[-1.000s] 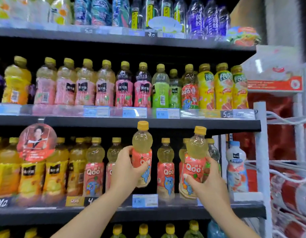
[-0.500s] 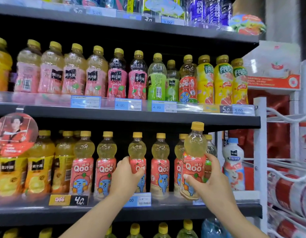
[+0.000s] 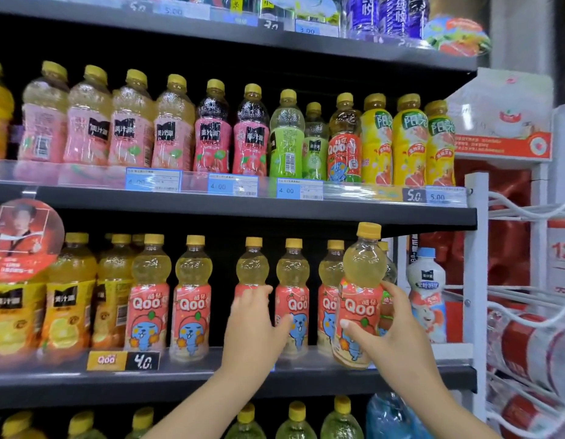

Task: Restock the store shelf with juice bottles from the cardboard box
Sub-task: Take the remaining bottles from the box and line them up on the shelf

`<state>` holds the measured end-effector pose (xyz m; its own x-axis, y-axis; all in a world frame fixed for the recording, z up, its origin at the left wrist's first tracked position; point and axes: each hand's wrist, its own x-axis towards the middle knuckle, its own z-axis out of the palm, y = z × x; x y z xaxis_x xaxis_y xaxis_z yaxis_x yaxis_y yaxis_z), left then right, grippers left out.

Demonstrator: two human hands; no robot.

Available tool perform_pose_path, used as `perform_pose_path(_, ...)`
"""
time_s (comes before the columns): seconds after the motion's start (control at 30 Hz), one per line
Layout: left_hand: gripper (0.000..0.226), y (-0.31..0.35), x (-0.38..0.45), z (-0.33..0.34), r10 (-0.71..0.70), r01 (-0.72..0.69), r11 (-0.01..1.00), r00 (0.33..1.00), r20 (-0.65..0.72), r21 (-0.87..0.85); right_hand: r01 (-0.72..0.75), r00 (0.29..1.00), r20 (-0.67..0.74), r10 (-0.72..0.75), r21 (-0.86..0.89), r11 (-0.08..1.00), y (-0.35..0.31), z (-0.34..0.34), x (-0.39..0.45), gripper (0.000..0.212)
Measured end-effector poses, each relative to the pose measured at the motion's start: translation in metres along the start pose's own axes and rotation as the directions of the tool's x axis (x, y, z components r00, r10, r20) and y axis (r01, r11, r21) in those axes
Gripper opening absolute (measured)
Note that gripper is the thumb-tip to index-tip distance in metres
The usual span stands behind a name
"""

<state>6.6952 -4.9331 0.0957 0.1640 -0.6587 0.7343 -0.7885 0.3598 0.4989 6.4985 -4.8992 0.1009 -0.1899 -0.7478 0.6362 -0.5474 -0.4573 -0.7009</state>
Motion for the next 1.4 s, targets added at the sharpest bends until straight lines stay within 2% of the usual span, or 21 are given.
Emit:
perform_pose_path(0.07, 0.061, 0.004, -0.001, 0.010, -0.049, 0.048, 0.999, 0.989, 0.136, 0.011, -0.003, 1.000, 0.005, 0.003, 0.007, 1.000, 0.001, -0.002, -0.002, 0.080)
perform_pose_path(0.13, 0.057, 0.006, -0.001, 0.020, -0.100, 0.096, 0.995, 0.975, 0.199, 0.026, 0.004, 1.000, 0.008, -0.004, 0.016, 1.000, 0.003, -0.005, -0.003, 0.081)
perform_pose_path(0.27, 0.060, 0.010, 0.004, 0.036, -0.184, 0.164, 0.981, 0.956, 0.229, 0.107, -0.008, 1.000, 0.018, 0.007, 0.059, 0.998, 0.004, -0.015, -0.003, 0.078)
perform_pose_path(0.43, 0.045, 0.011, 0.024, 0.057, -0.253, 0.230, 0.965, 0.943, 0.214, 0.129, -0.023, 1.000, 0.006, 0.023, 0.100, 0.995, 0.010, -0.023, -0.001, 0.081)
perform_pose_path(0.7, 0.042, 0.005, 0.053, 0.092, -0.232, 0.194, 0.966, 0.943, 0.240, 0.171, 0.007, 1.000, 0.013, -0.009, 0.111, 0.994, 0.022, -0.032, -0.002, 0.075)
perform_pose_path(1.07, 0.032, 0.007, 0.072, 0.102, -0.217, 0.185, 0.976, 0.862, 0.459, 0.114, -0.012, 0.999, -0.032, 0.015, 0.081, 0.997, 0.028, -0.031, 0.001, 0.075)
perform_pose_path(1.23, 0.046, 0.013, 0.063, 0.090, -0.133, 0.218, 0.973, 0.799, 0.587, -0.076, -0.020, 0.999, -0.036, 0.022, 0.054, 0.998, 0.024, -0.029, 0.001, 0.078)
perform_pose_path(1.33, 0.041, 0.024, 0.051, 0.072, -0.073, 0.232, 0.938, 0.858, 0.508, -0.258, -0.017, 0.999, -0.033, 0.019, 0.048, 0.999, 0.023, -0.028, 0.001, 0.079)
perform_pose_path(1.4, 0.027, 0.031, 0.041, 0.064, -0.032, 0.197, 0.918, 0.902, 0.431, -0.345, -0.010, 0.999, -0.035, 0.011, 0.044, 0.999, 0.021, -0.028, 0.000, 0.079)
